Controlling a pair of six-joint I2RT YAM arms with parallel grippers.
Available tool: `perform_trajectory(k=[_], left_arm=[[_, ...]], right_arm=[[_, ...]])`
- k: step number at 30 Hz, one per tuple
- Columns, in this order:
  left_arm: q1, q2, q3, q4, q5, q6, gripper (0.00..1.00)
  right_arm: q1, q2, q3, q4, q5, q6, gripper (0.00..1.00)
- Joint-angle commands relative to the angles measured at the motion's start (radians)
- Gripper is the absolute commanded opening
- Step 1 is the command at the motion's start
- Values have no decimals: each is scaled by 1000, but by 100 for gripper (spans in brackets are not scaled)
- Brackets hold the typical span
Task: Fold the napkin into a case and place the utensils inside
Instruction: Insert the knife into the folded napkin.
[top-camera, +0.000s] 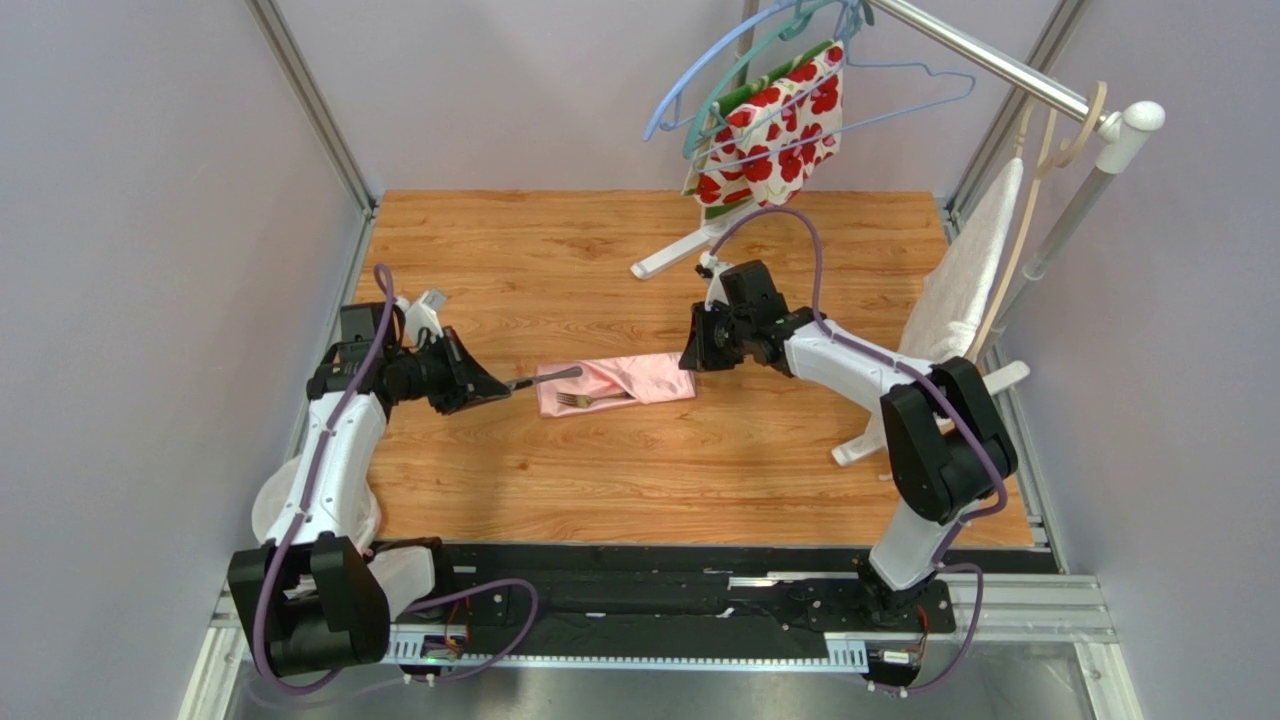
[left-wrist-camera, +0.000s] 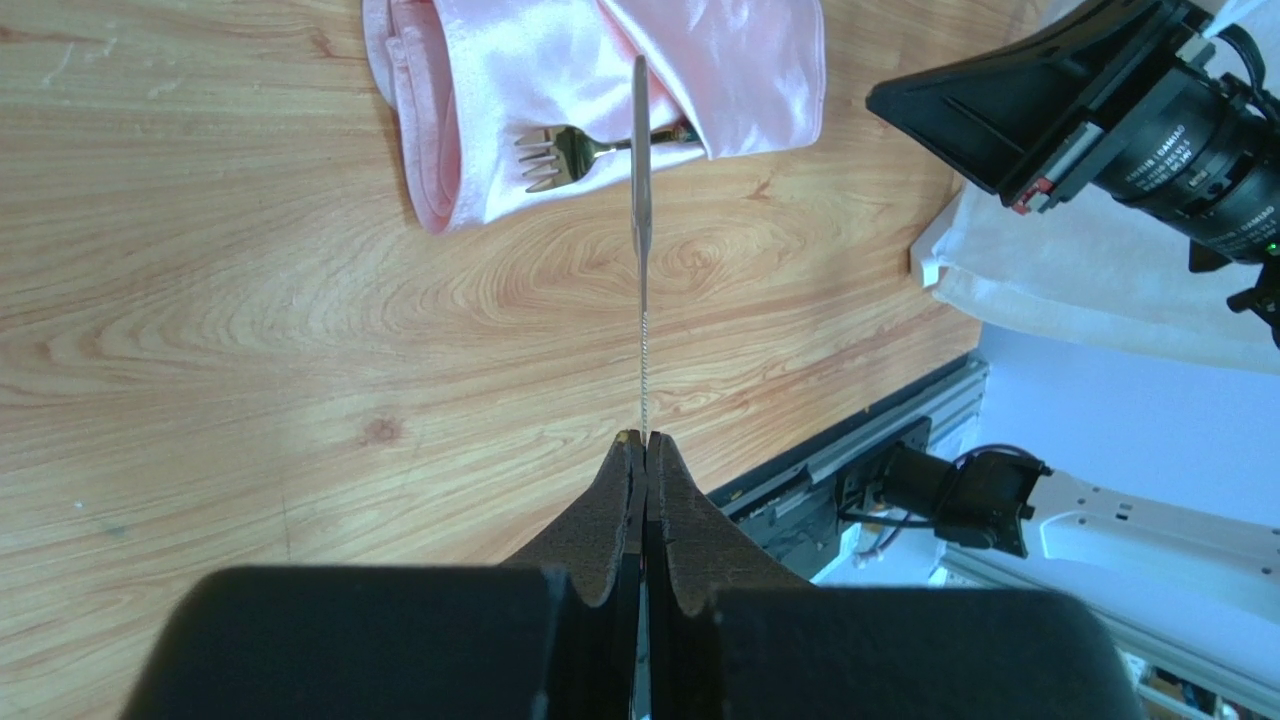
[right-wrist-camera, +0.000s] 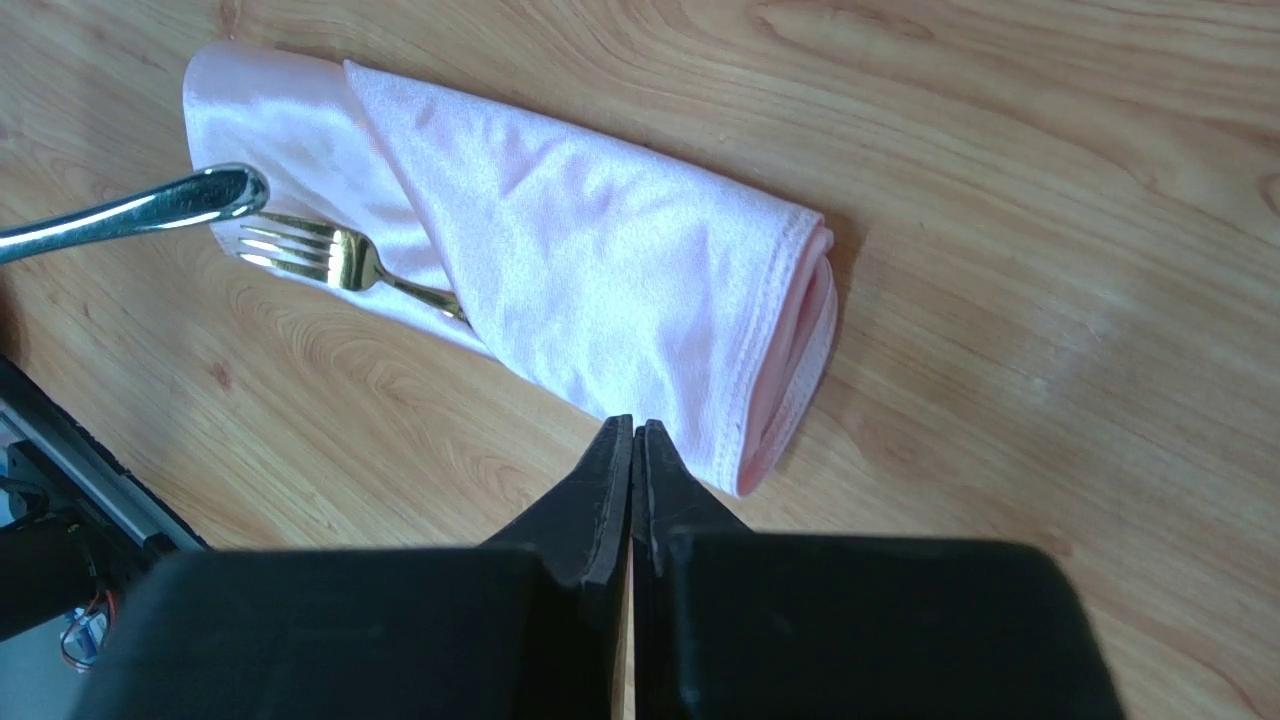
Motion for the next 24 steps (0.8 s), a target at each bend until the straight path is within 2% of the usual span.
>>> perform_trajectory(k=[1,17,24], left_arm=[[12,11,60,-46,22,35,0],[22,119,60,-23,73,38,0],[20,150,28,53,126,3,0]], right_arm=[[24,83,82,19,-16,12,0],[53,201,217,-36,125,-24,0],[53,234,248,-74,183,-24,0]])
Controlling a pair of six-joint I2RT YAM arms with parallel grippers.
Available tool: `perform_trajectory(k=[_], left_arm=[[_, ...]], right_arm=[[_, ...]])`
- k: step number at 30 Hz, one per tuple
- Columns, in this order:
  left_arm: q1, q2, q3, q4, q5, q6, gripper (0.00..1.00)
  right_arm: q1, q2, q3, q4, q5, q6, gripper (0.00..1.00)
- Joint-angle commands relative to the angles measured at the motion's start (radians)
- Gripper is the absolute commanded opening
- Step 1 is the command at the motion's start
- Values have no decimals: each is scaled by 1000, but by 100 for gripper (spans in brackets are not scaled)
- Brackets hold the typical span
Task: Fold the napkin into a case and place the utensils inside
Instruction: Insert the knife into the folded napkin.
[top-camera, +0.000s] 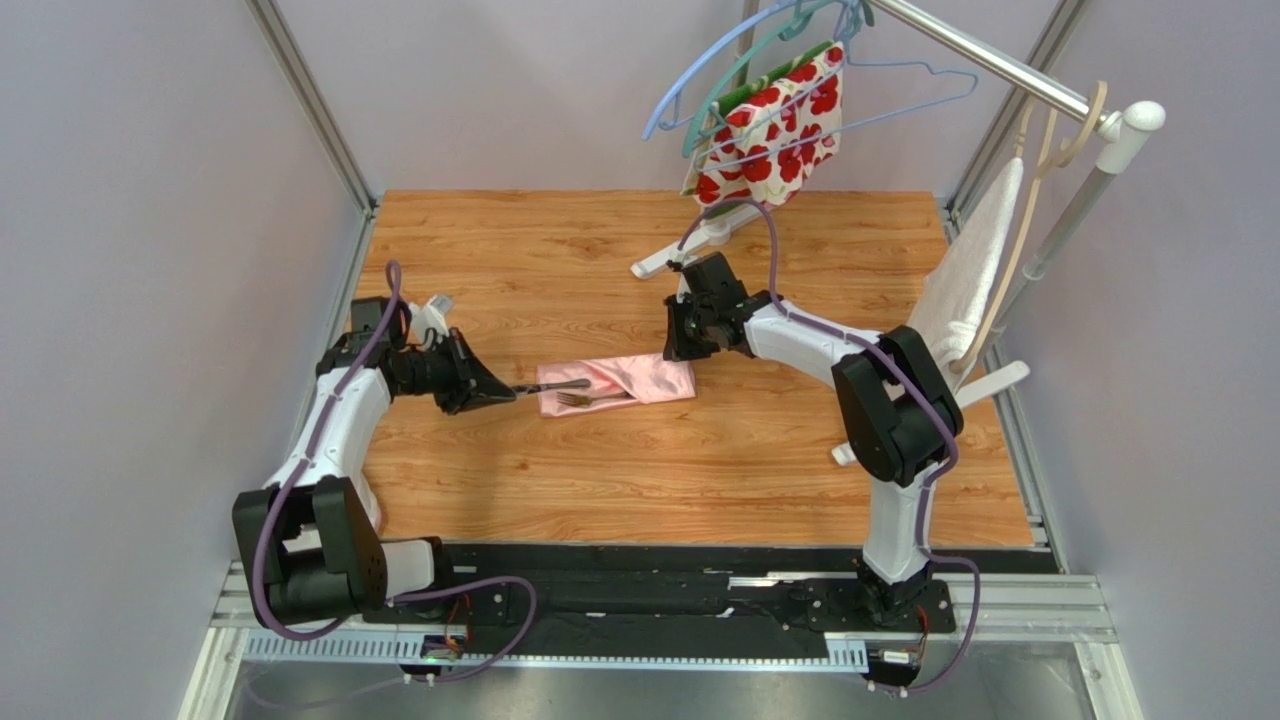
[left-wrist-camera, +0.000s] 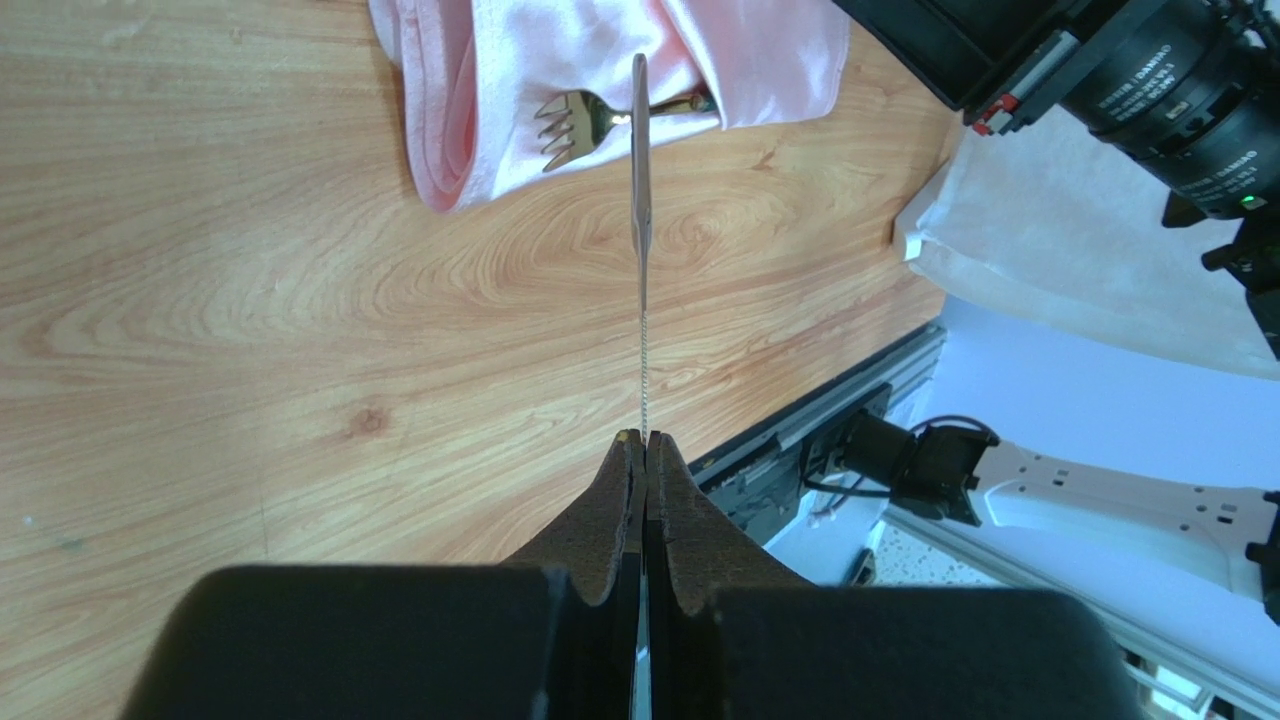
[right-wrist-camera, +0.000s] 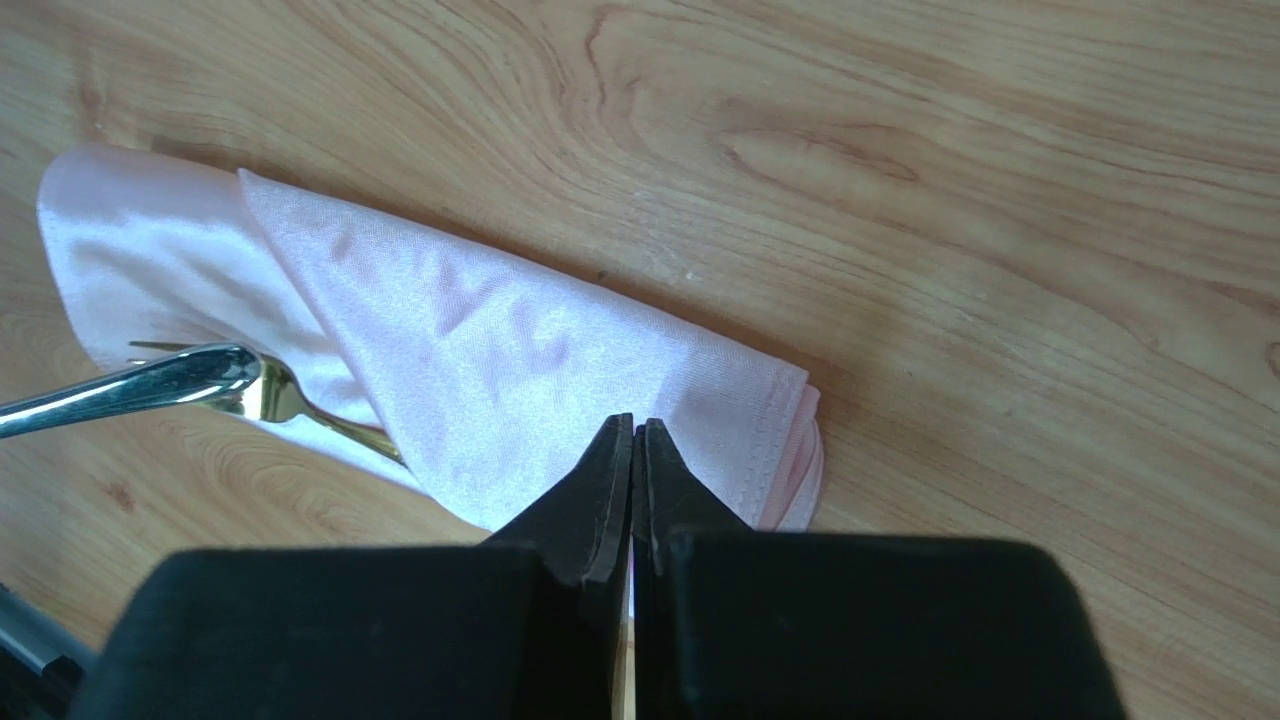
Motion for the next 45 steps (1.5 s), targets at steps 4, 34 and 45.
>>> perform_trajectory(k=[4,34,45], left_arm=[[8,21,7,88,82,-15,0],[8,205,-62,329,154,-130,0],[11,311,-68,390,189,-131,0]], right_arm=[[0,32,42,-29,81,-19,0],[0,113,80,-35,63,-24,0],[0,115,65,-23,52,-25,0]])
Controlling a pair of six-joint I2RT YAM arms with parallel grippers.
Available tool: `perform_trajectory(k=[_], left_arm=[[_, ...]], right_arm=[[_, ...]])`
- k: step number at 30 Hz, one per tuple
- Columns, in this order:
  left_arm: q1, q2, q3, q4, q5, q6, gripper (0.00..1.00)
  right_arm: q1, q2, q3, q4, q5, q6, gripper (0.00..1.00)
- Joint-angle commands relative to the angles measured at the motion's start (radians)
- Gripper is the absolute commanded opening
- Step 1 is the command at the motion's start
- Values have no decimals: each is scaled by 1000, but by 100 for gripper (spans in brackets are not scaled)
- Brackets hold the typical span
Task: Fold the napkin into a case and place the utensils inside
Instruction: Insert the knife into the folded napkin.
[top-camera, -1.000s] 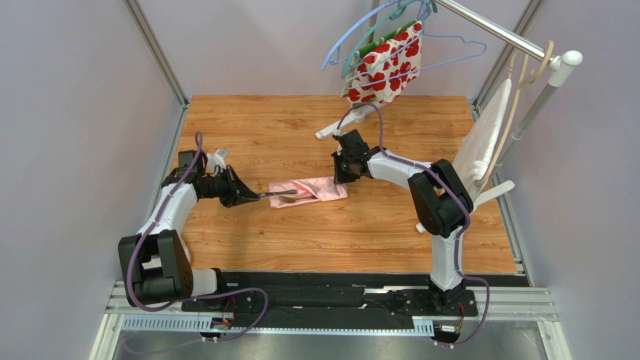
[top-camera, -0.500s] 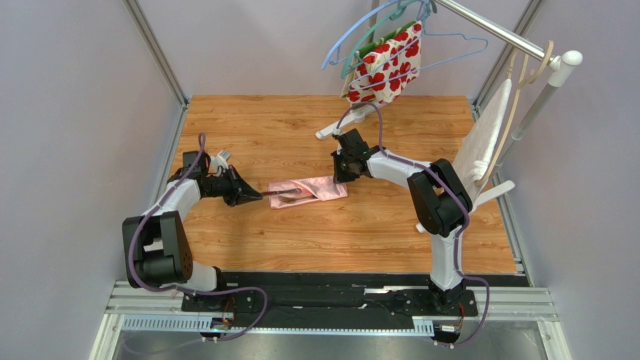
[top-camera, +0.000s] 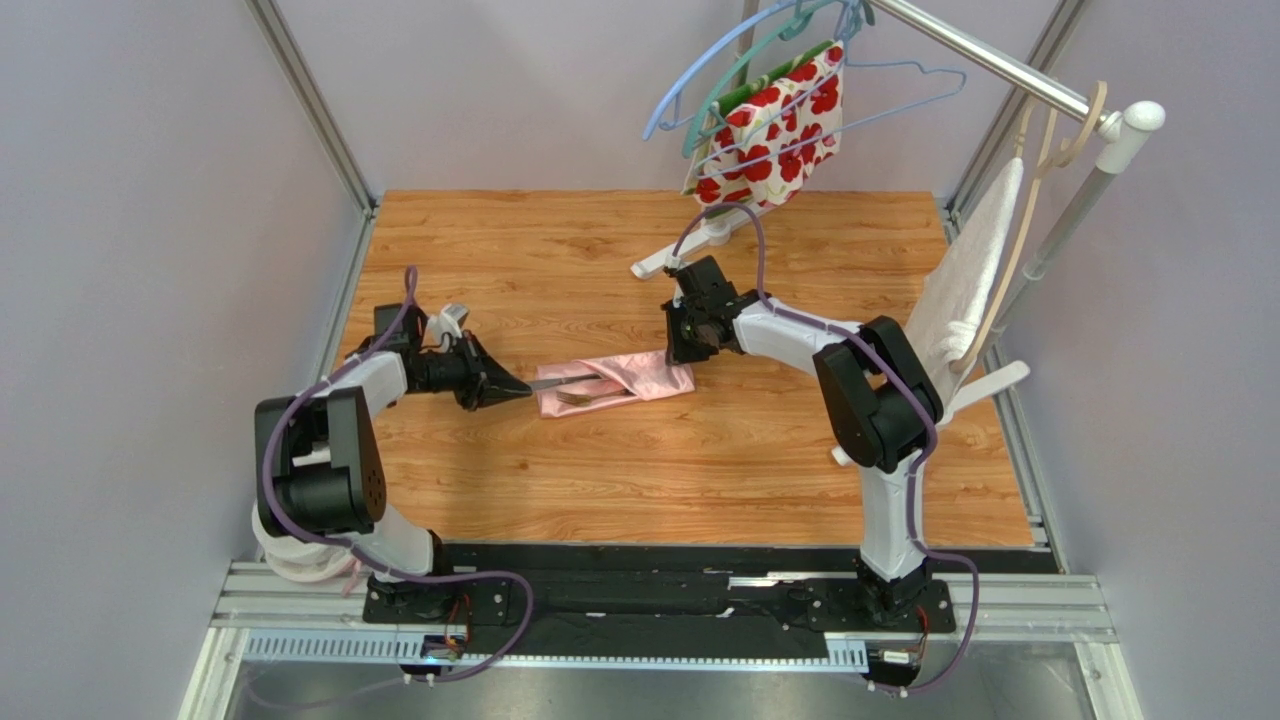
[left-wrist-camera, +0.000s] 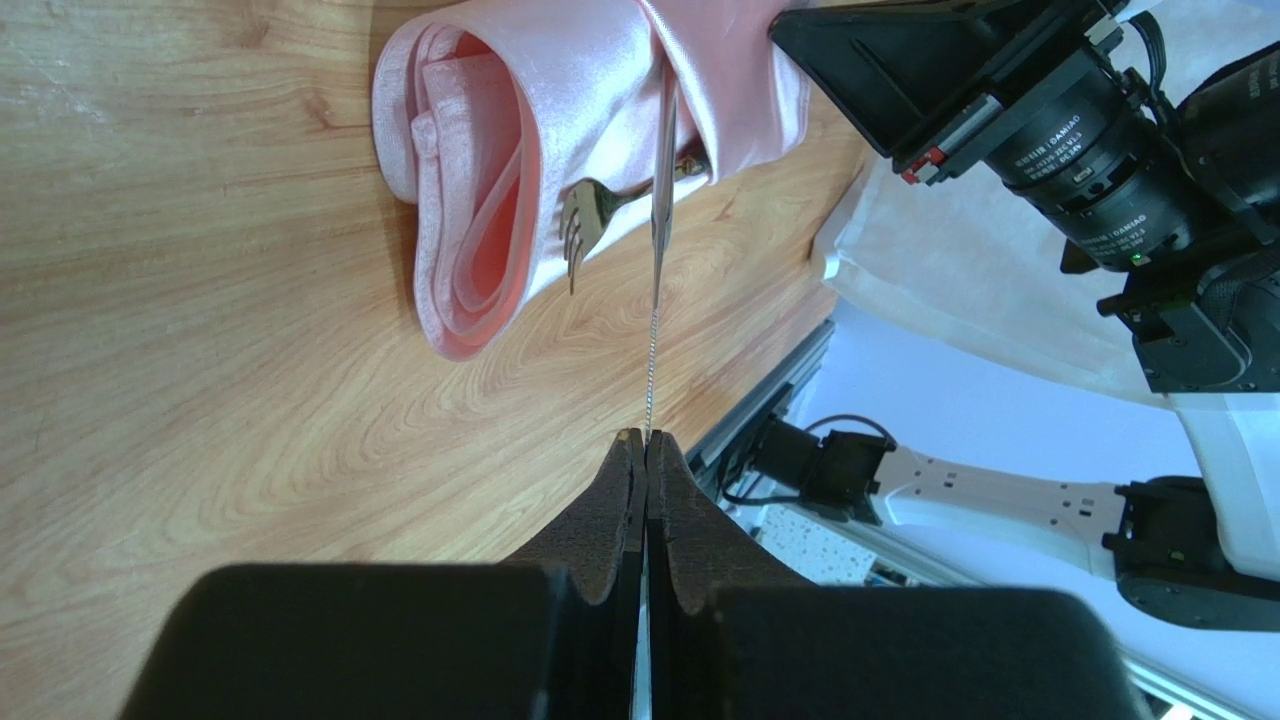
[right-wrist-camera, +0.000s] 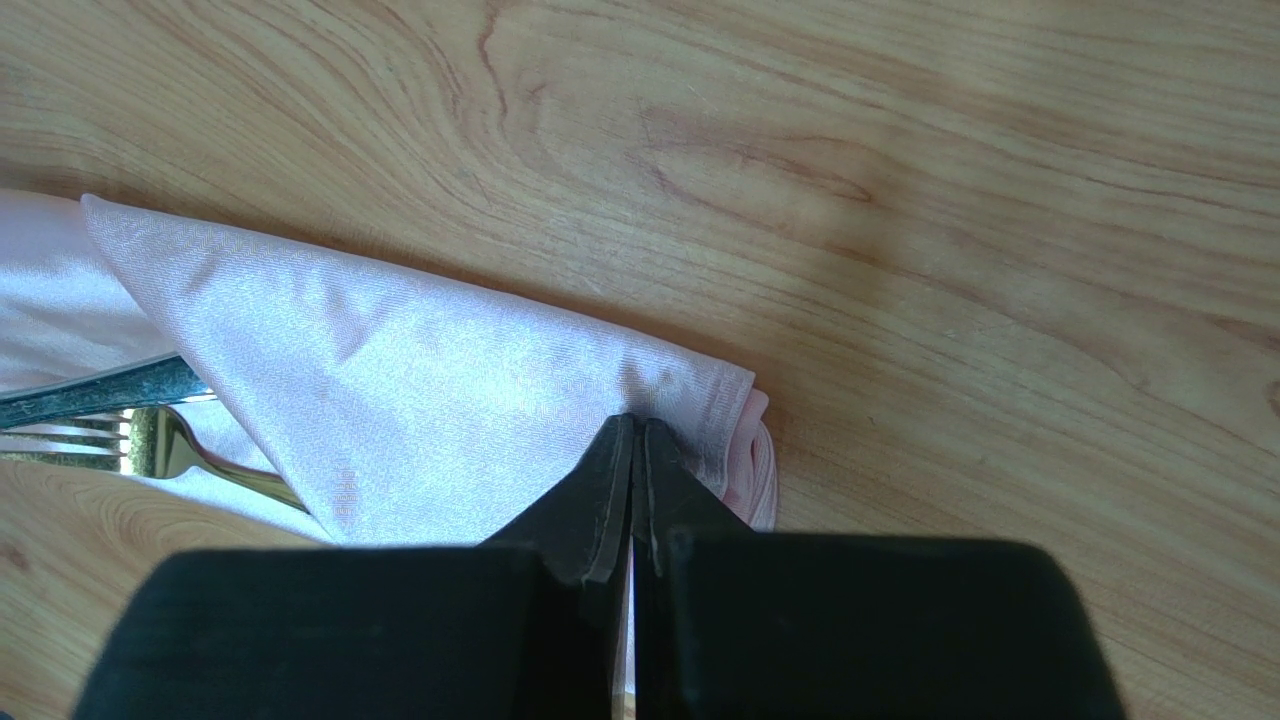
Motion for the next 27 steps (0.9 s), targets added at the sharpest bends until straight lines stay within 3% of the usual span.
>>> perform_trajectory(k=[1,13,27], left_arm=[[9,31,-20,115,53,-12,0],[1,90,-37,248,91,-61,0],[-89,227,35,273,82,-24,0]], right_arm=[[0,20,9,11,0,-10,0],[-1,26,10,20,-13,-10,0],[2,15,4,26,-9,-24,0]])
